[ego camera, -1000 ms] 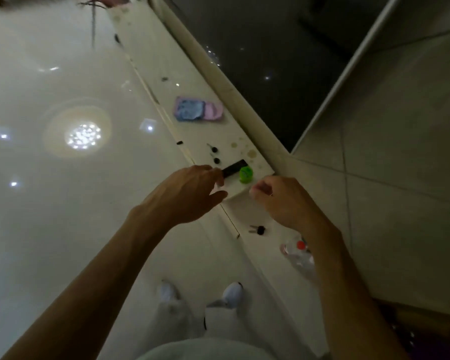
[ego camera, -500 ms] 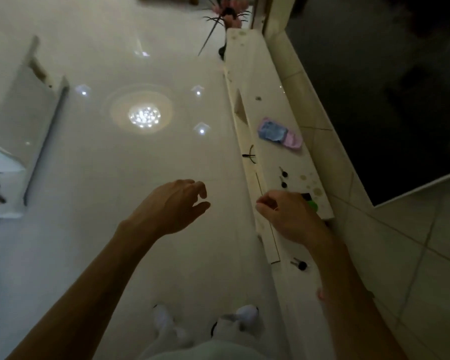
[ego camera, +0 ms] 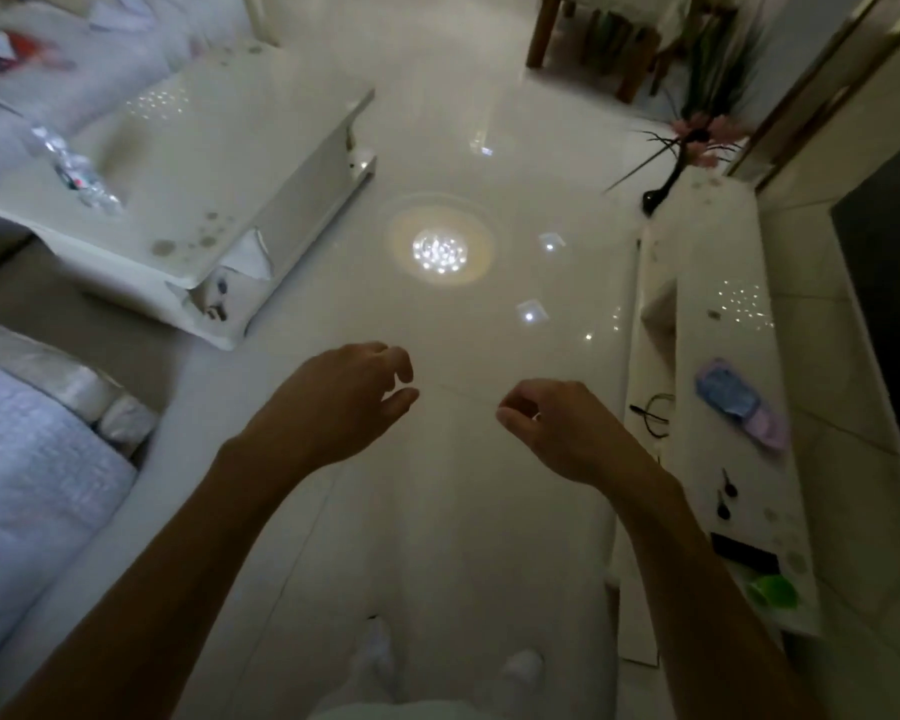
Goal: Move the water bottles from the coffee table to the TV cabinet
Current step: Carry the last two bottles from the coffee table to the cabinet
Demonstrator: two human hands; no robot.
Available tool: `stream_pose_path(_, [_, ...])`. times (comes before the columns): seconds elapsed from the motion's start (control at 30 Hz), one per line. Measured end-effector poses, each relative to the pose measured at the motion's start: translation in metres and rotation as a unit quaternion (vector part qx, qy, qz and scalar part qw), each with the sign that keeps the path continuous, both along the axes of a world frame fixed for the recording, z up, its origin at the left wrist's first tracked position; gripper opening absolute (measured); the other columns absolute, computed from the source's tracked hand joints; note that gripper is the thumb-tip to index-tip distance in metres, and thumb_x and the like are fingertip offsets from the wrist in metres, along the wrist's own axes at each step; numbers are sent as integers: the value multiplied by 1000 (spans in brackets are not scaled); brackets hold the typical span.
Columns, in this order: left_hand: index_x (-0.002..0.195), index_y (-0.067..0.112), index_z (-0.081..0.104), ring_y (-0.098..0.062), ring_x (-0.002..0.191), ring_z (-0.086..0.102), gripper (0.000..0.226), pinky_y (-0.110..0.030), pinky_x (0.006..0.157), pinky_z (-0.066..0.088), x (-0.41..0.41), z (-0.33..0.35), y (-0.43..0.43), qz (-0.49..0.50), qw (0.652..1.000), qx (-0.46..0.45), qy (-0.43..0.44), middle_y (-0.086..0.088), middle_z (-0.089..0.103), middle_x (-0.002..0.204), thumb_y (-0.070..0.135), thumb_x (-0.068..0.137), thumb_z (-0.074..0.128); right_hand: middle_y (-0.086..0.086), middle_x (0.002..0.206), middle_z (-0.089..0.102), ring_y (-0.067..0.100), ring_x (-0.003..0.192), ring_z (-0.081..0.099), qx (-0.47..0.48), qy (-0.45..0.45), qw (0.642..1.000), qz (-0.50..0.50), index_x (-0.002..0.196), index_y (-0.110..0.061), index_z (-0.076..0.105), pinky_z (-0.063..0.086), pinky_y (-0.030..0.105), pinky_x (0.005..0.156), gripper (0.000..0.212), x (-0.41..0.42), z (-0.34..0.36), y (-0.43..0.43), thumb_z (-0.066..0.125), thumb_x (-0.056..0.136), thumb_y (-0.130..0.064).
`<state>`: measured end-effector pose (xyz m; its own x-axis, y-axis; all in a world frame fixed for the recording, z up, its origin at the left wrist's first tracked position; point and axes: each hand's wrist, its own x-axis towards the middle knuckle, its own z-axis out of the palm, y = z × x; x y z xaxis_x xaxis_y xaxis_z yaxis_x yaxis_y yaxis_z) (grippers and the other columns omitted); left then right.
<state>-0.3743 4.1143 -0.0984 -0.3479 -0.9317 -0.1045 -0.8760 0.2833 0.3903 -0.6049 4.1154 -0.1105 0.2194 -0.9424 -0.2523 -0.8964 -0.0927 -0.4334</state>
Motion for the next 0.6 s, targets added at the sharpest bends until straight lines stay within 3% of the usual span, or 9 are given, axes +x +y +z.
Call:
stream_pose_path(0.1, [110, 20, 62, -8, 75, 53, 28, -22, 70, 42, 32, 0, 1, 39, 999, -5, 6, 2, 65, 102, 40, 92, 53, 1, 98, 72, 16, 86, 64, -2, -2, 999, 39, 103, -16, 70, 53, 34, 83, 22, 31, 1, -18, 59, 93, -33])
stream_pose_path(0.2, [110, 21, 61, -8, 77, 55, 28, -24, 73, 48, 50, -2, 1, 66, 998, -5, 9, 3, 65, 102, 41, 92, 52, 2, 98, 72, 17, 86, 64, -1, 0, 997, 76, 102, -15, 70, 53, 34, 82, 22, 52, -1, -33, 58, 93, -32])
stream_pose_path(0.6, [115, 22, 59, -6, 87, 56, 32, -22, 80, 46, 75, 2, -43, 165, 985, 46, -31, 4, 63, 107, 43, 92, 52, 0, 93, 70, 17, 82, 62, -3, -10, 982, 187, 98, -15, 69, 53, 34, 77, 23, 85, -8, -139, 56, 94, -35])
